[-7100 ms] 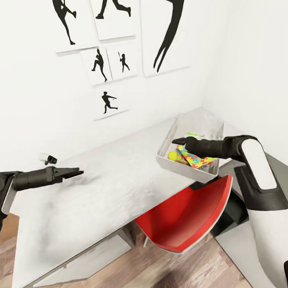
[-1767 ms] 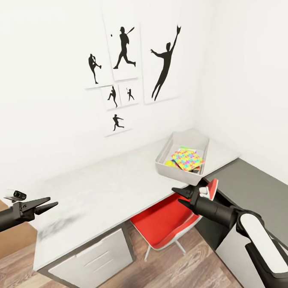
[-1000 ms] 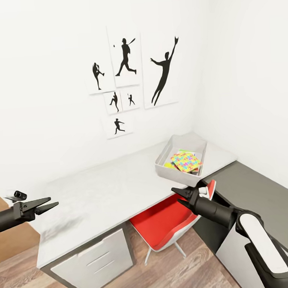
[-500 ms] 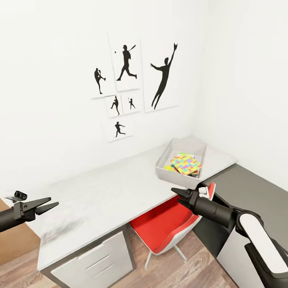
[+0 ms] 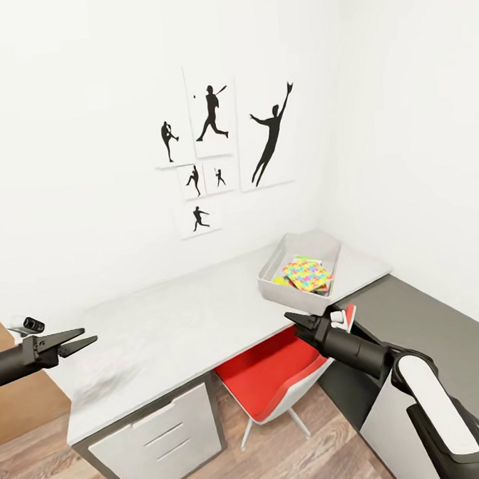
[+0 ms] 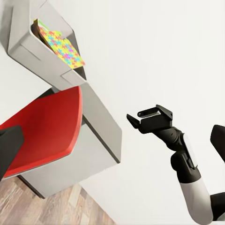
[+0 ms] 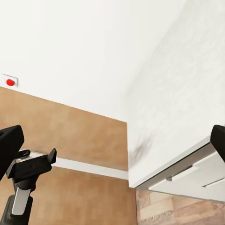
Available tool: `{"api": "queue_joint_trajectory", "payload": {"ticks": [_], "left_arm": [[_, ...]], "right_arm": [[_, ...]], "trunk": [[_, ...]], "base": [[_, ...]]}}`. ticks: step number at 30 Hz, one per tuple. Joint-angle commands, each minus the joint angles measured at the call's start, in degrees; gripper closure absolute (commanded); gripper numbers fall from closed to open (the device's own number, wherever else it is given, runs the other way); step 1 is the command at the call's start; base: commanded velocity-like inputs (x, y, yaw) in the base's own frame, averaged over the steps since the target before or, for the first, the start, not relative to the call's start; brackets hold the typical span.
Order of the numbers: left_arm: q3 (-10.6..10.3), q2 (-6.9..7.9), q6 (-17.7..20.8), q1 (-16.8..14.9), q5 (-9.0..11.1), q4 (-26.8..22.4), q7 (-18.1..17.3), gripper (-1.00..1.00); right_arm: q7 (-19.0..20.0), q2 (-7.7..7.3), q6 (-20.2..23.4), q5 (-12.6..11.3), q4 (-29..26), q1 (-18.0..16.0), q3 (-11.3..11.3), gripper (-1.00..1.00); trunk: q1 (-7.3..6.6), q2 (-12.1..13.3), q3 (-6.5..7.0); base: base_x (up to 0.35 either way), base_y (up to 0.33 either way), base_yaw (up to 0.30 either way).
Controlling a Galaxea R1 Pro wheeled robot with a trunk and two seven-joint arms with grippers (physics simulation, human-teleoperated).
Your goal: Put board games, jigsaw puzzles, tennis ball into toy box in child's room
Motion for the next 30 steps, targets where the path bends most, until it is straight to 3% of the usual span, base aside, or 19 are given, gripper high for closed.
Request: {"api": "queue_joint_trajectory", "payload": {"ticks": [1,12,20,30], "left_arm": [[-0.02,0.01,0.61,-0.04,-0.05,0.00,-0.23,-1.00],[-0.05,-0.02,0.61,-0.04,-0.05,0.00,-0.23,-1.00],[-0.08,-0.03,0.61,-0.04,-0.05,0.00,-0.23,-1.00],[-0.08,-0.04,0.61,-0.04,-0.02,0.00,-0.23,-1.00]], "right_arm": [[0.45,-0.06,0.13,0.47,0.00,-0.05,0.01,-1.00],[0.45,-0.01,0.10,0.58,0.00,-0.05,0.01,-1.00],[0.51,0.05,0.10,2.56,0.00,-0.05,0.01,-1.00],[0.54,0.00,0.11,2.83,0.01,-0.05,0.01,-1.00]], "trunk": [[0.04,-0.12,-0.03],[0.04,-0.12,1.02],[0.04,-0.12,1.79],[0.04,-0.12,2.74]], "base": [[-0.005,0.000,0.000],[-0.001,0.000,0.000],[-0.032,0.000,0.000],[-0.066,0.000,0.000]]}}
